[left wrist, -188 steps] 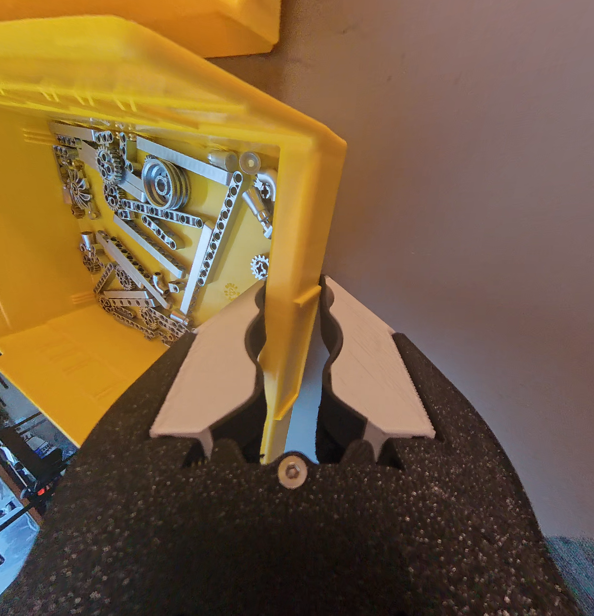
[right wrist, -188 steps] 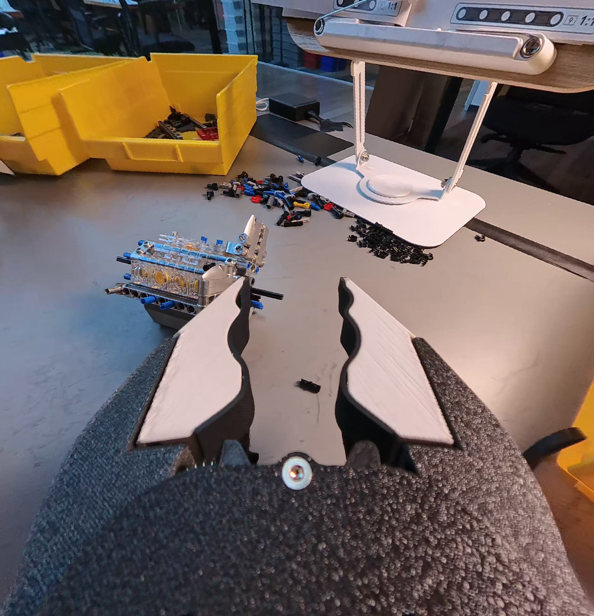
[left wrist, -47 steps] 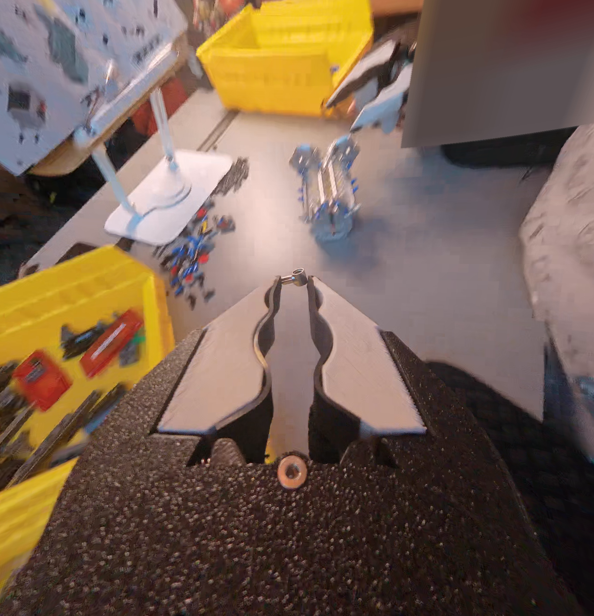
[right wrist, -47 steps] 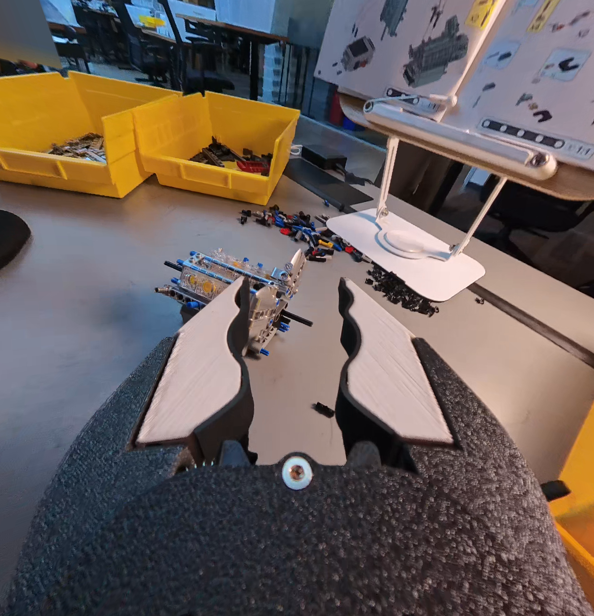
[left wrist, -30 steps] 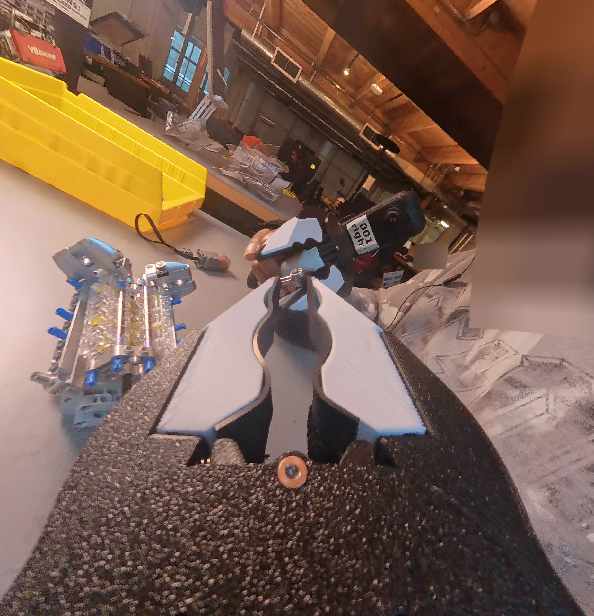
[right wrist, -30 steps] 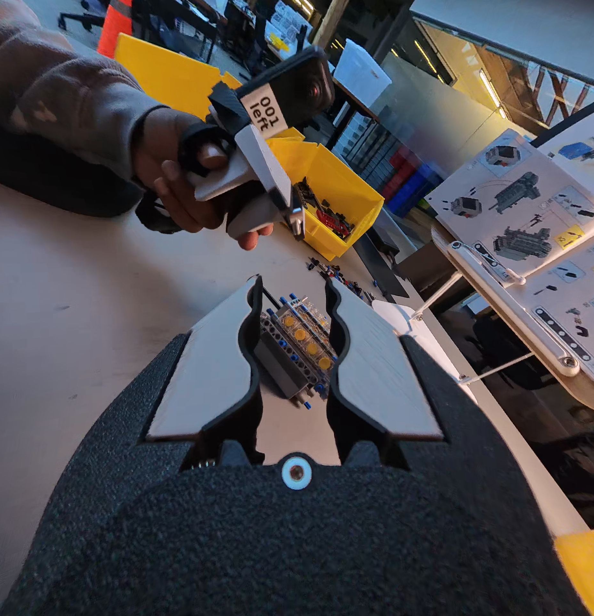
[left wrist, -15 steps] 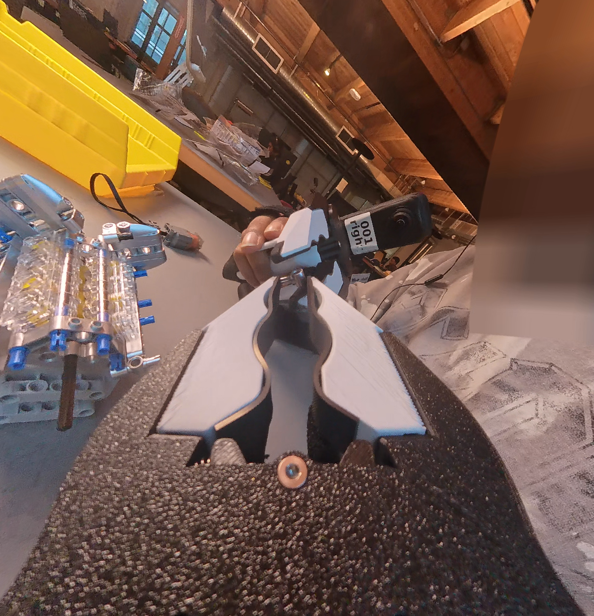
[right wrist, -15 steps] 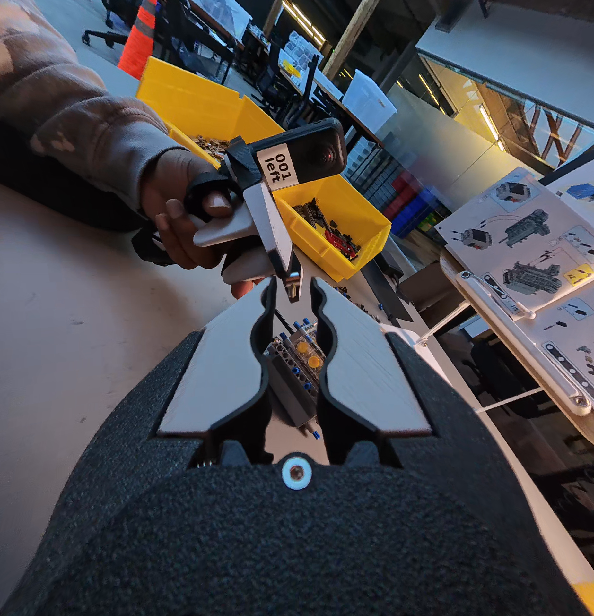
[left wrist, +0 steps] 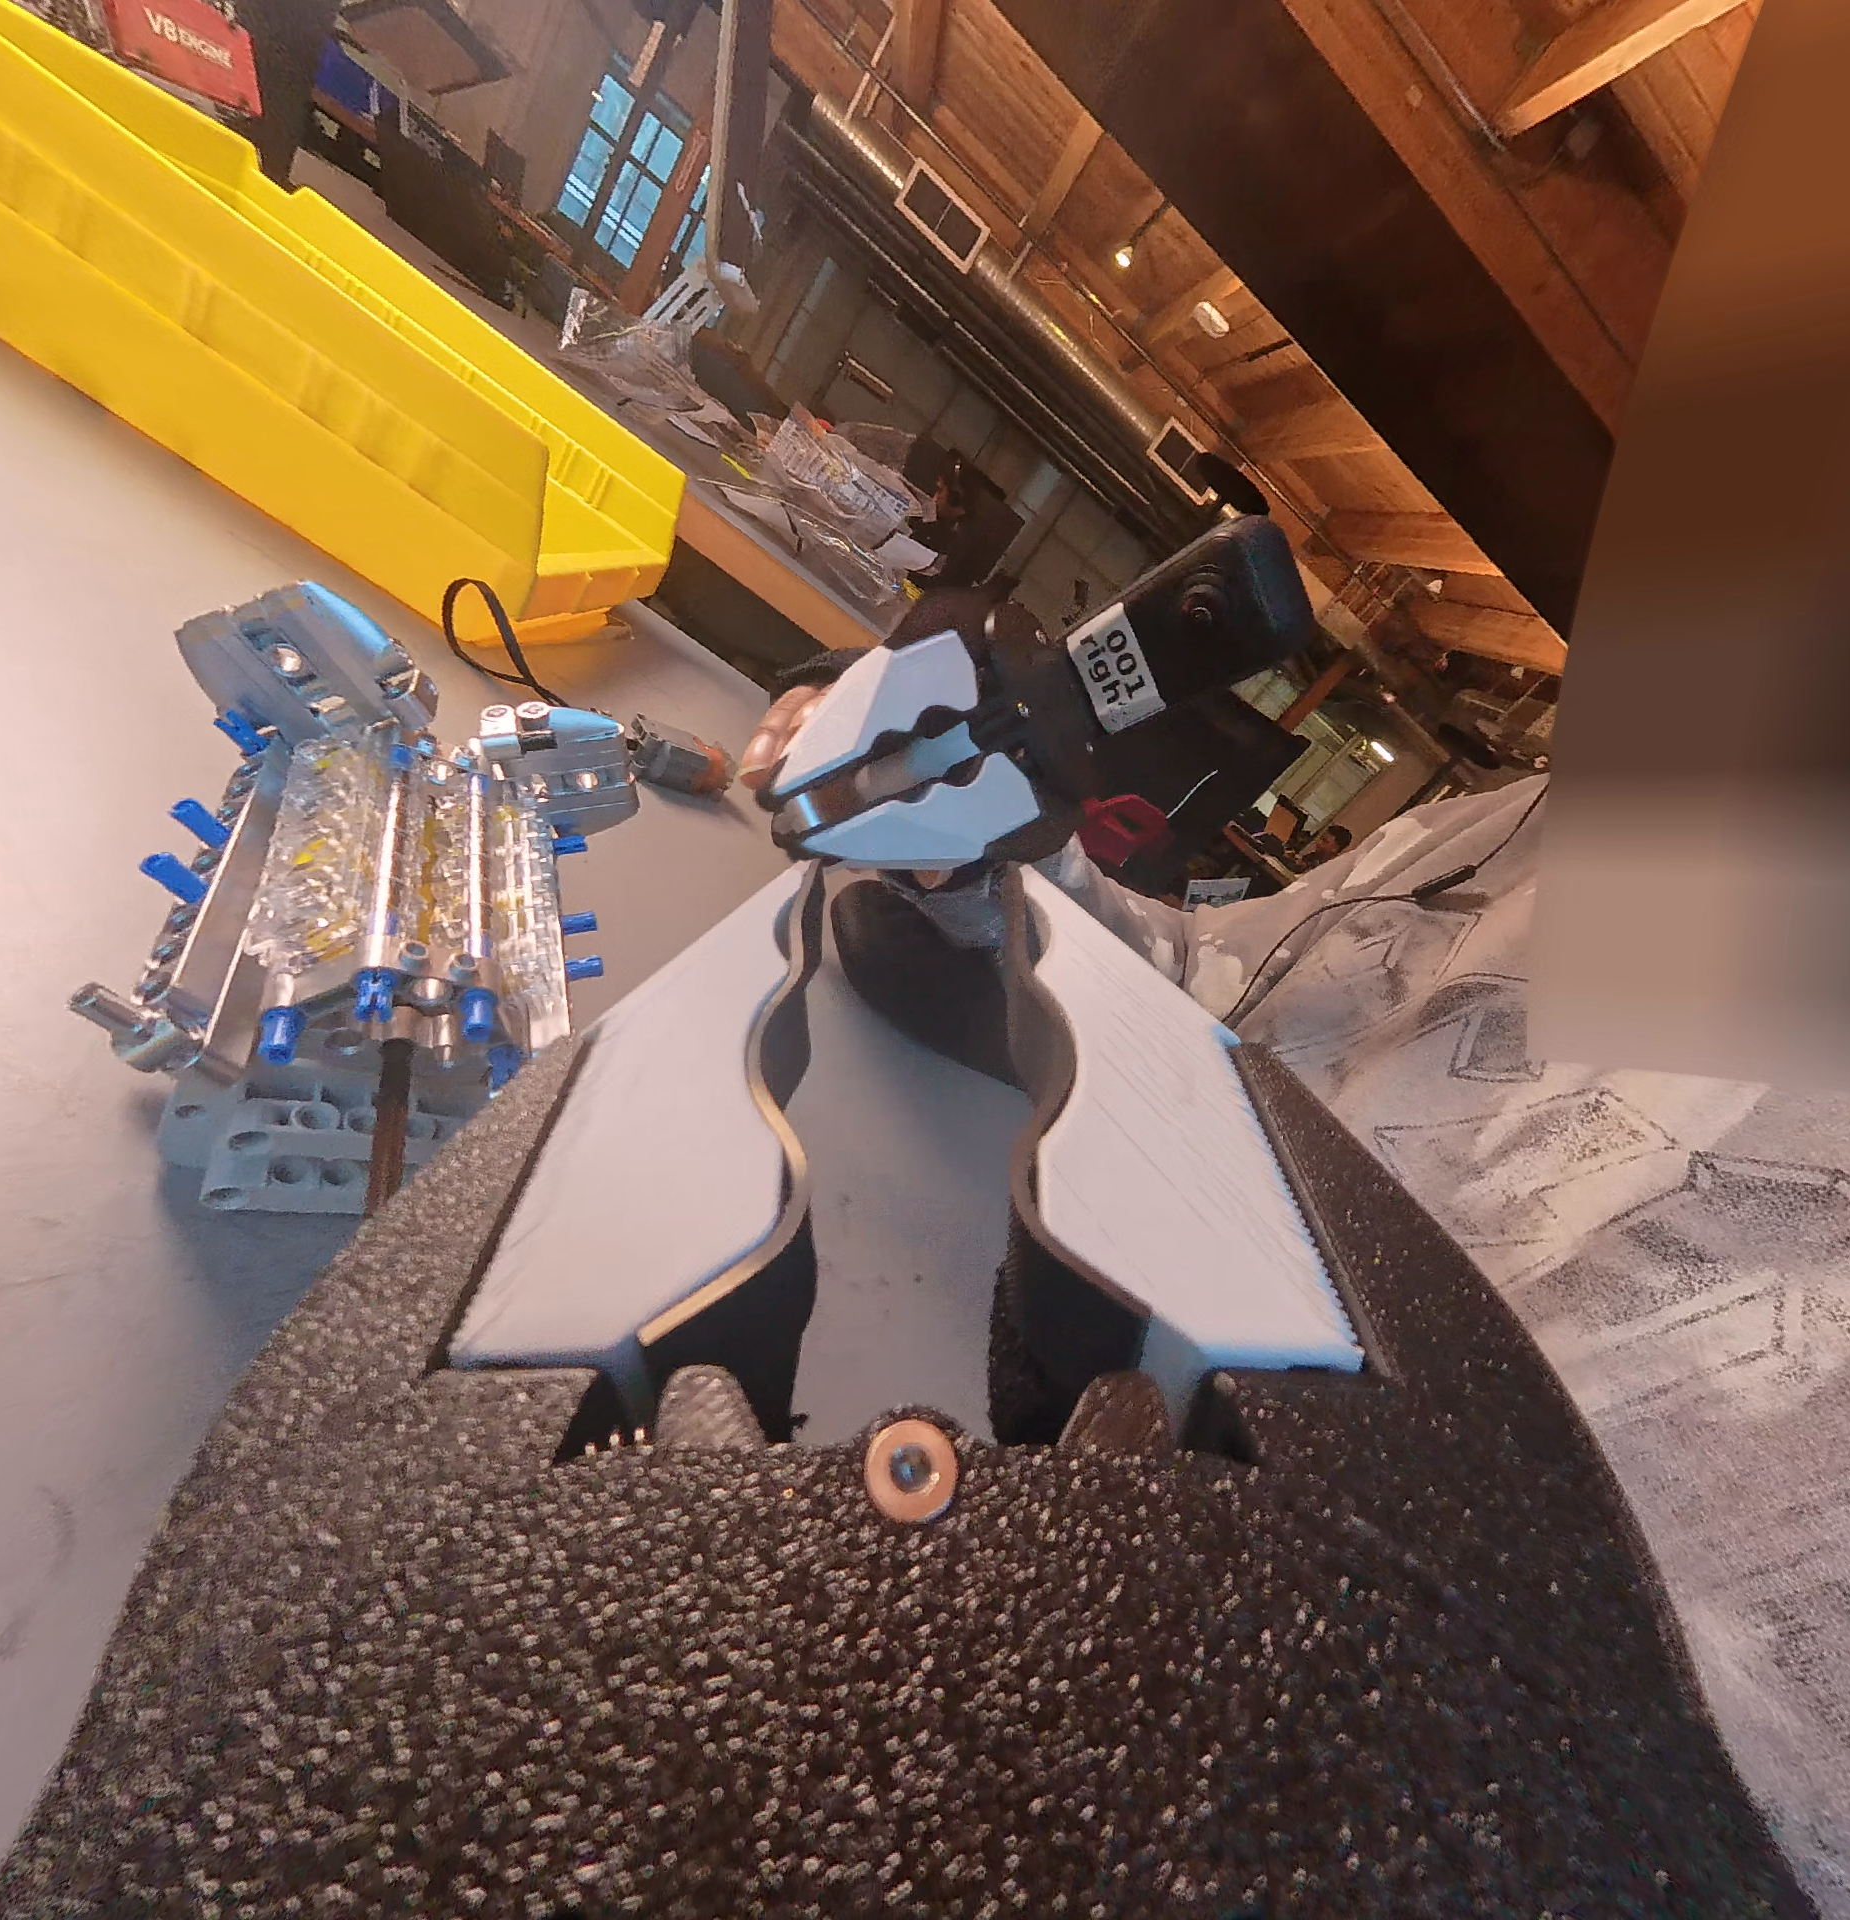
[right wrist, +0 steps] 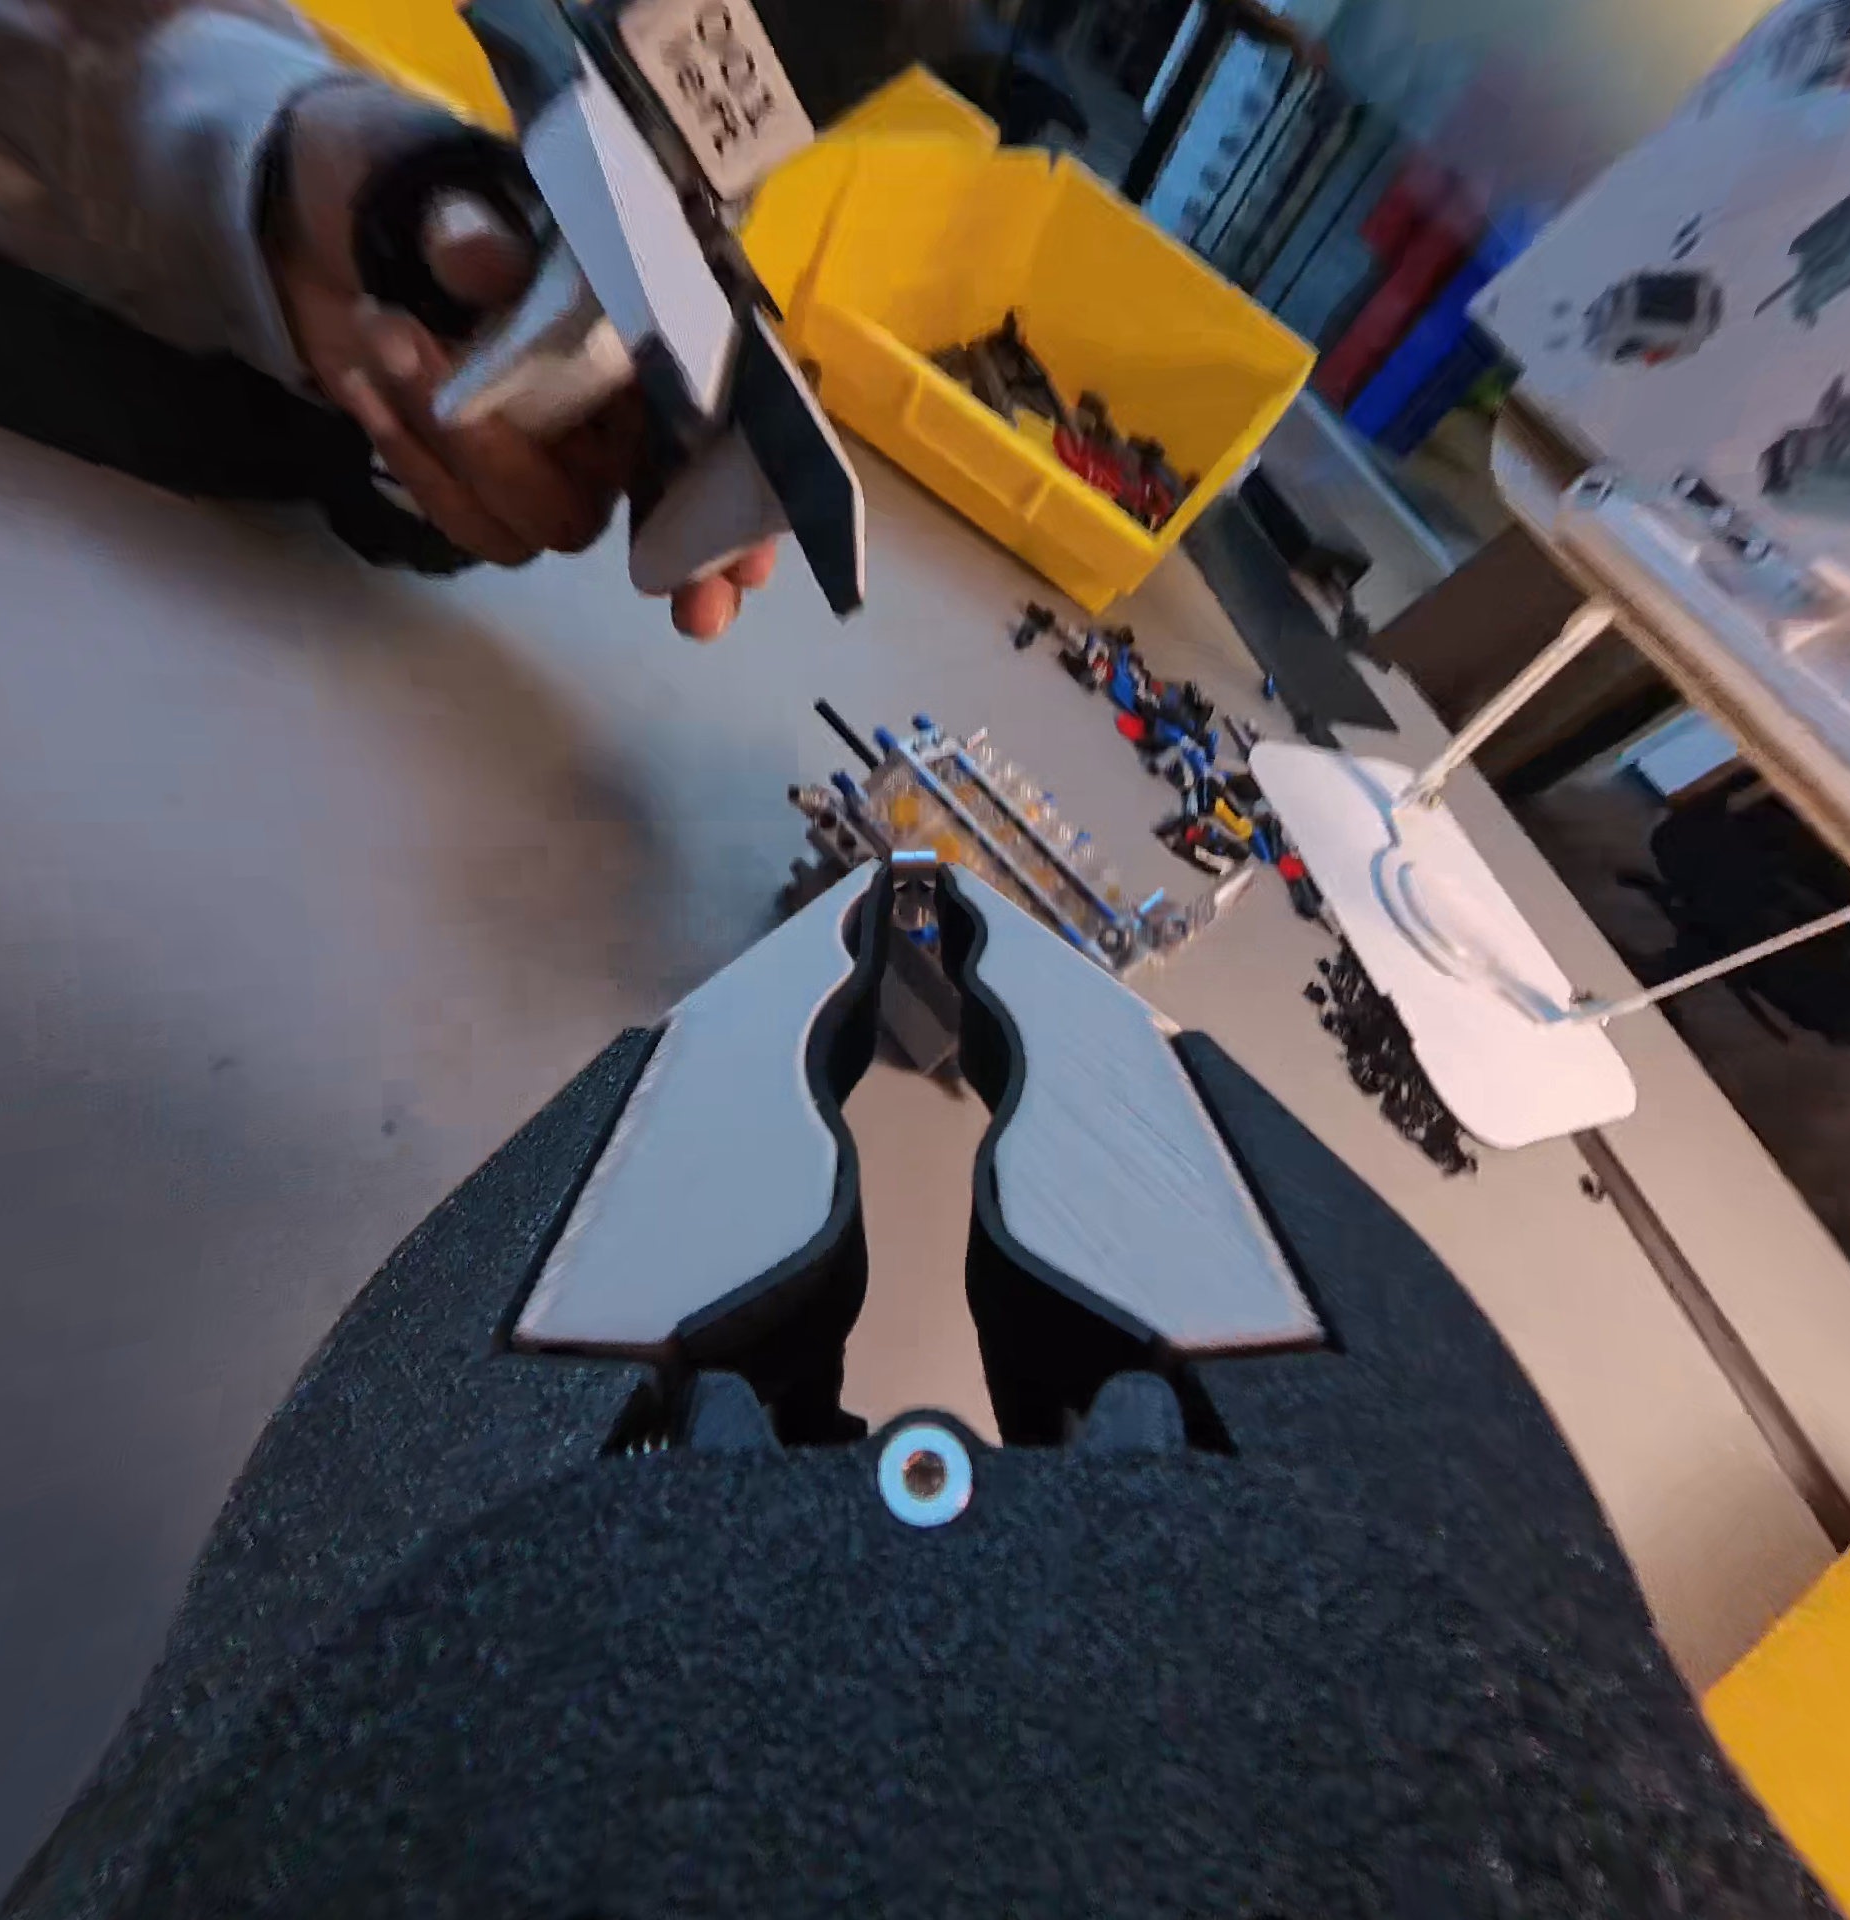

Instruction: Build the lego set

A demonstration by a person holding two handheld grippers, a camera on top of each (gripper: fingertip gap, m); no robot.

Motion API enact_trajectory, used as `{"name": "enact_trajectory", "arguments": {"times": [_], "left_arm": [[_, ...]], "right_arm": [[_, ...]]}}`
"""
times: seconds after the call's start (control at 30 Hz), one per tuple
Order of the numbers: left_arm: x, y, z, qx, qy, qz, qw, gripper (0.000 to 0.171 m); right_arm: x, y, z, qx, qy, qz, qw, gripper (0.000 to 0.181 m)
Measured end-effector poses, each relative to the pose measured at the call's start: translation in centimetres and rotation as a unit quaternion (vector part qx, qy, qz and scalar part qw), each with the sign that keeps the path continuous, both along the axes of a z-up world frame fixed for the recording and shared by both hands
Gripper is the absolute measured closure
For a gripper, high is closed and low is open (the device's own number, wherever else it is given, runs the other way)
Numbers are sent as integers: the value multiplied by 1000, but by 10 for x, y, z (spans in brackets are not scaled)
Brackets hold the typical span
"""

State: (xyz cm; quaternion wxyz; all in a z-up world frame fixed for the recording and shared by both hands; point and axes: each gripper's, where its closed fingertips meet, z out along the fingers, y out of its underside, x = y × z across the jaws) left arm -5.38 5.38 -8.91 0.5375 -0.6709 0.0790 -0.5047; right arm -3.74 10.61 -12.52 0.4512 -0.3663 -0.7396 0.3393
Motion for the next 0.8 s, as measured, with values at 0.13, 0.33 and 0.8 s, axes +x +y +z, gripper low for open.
{"name": "enact_trajectory", "arguments": {"times": [0.13, 0.33, 0.8], "left_arm": [[-4, 2, -3, -2, 6, 10, 1000, 135], [-20, 11, -35, 5, 213, 77, 974, 135], [-137, -10, 39, 78, 361, 318, 873, 134]], "right_arm": [[11, 38, -51, -10, -148, -77, 986, 174], [26, 54, -86, -36, -248, -123, 960, 174], [18, 62, -28, -96, -113, -124, 981, 155]]}}
